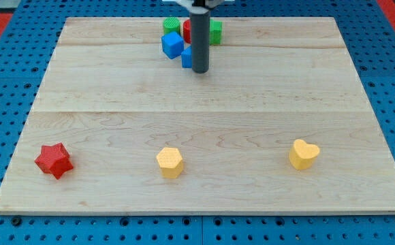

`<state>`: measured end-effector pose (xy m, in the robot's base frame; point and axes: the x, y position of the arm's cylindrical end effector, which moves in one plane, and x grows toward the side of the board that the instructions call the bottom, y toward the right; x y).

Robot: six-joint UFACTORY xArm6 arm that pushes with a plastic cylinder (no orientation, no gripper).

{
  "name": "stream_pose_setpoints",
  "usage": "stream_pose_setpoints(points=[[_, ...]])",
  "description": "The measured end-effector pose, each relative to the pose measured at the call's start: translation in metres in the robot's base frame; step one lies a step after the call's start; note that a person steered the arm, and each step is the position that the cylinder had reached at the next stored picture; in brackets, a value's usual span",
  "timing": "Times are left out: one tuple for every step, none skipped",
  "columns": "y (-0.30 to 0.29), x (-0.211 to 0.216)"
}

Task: Locate your arm at the right side of the yellow heart

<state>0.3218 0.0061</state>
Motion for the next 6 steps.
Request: stream_pose_setpoints(points=[[-0.006, -0.021], [-0.011, 0.020], [0.050, 0.078], [0.142, 0.089], [0.260, 0.128], [0.258, 0.202]])
